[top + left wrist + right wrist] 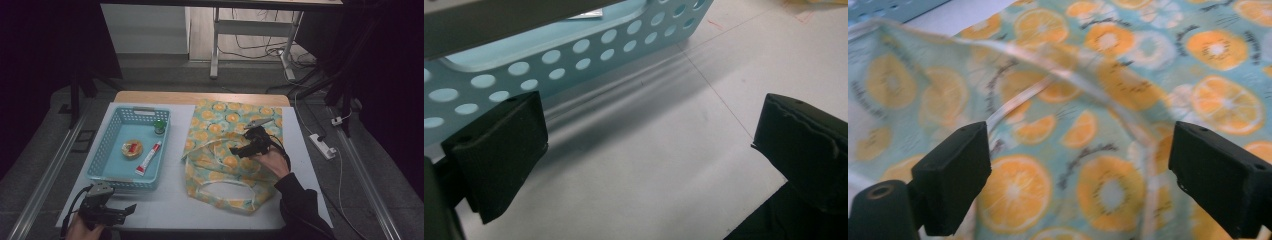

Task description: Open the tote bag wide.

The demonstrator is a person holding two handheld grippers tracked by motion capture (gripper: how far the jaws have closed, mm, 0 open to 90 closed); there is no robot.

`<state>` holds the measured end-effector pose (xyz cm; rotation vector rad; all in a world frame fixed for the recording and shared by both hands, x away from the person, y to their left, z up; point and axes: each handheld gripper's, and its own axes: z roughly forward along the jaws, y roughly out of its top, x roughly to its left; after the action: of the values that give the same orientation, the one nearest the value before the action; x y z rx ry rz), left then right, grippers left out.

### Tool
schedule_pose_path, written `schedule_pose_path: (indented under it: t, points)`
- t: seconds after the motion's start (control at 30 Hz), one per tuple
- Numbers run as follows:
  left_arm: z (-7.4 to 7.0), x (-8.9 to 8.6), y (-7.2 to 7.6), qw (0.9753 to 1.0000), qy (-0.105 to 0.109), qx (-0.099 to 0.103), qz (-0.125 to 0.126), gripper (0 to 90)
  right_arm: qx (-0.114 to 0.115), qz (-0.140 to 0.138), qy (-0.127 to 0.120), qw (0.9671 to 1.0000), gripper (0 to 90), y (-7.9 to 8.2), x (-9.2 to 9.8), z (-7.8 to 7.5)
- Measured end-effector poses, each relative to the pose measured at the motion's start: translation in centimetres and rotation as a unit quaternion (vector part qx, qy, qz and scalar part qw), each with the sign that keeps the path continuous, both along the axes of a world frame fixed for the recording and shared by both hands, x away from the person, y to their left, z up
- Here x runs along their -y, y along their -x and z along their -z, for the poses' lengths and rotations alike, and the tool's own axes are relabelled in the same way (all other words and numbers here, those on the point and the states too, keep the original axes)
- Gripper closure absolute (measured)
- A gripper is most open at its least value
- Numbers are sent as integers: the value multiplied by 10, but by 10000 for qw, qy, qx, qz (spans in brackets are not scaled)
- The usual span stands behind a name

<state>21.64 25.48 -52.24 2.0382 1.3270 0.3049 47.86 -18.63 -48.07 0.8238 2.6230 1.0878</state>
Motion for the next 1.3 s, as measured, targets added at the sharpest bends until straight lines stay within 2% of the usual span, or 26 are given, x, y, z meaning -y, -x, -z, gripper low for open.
schedule_pose_path:
  t: [0.17, 0.33, 0.63, 0.67, 0.73, 0.77, 0.93, 0.97, 1.03, 1.13, 1.17, 1.2, 1.23, 1.27, 1.3]
  points:
    - [0, 0, 0, 10000, 3, -2, -2, 8, -50, -146, -3, 9999, 1, 16, -1, 4]
    - [0, 0, 0, 10000, 8, 1, 0, 8, -52, -252, 233, 9994, 0, 33, -4, 13]
    - [0, 0, 0, 10000, 15, -2, -3, 7, -215, -279, 398, 9986, 0, 42, -7, 34]
    - [0, 0, 0, 10000, 14, -1, -2, 8, -199, -275, 527, 9980, 0, 44, -8, 39]
    - [0, 0, 0, 10000, 6, 4, 6, 7, -176, -272, 586, 9978, 0, 45, -9, 41]
    - [0, 0, 0, 10000, 8, 4, 6, 8, -170, -308, 690, 9970, 0, 46, -10, 46]
    - [0, 0, 0, 10000, -1, 3, 6, 8, 4, -378, 736, 9966, 0, 50, -11, 49]
    - [0, 0, 0, 10000, -5, 3, 6, 8, 7, -445, 736, 9963, 15, 51, -10, 48]
    - [0, 0, 0, 10000, -8, 3, 3, 8, 29, -537, 741, 9958, 138, 51, -9, 45]
    - [0, 1, 0, 10000, -15, 4, 7, 8, 21, -548, 727, 9958, 202, 52, -7, 43]
    - [0, 1, 0, 10000, -9, 0, 1, 8, 31, -522, 750, 9958, 284, 53, -6, 41]
    - [0, 1, 0, 10000, -9, 1, 3, 8, 31, -522, 750, 9958, 284, 53, -6, 41]
    - [0, 1, 0, 10000, -14, 0, 6, 8, 24, -554, 750, 9956, 366, 55, -7, 40]
    - [0, 1, 0, 10000, -18, -2, 9, 8, 24, -554, 750, 9956, 366, 55, -7, 40]
    - [0, 1, 0, 10000, -19, -3, 8, 9, 25, -628, 764, 9951, 425, 56, -7, 39]
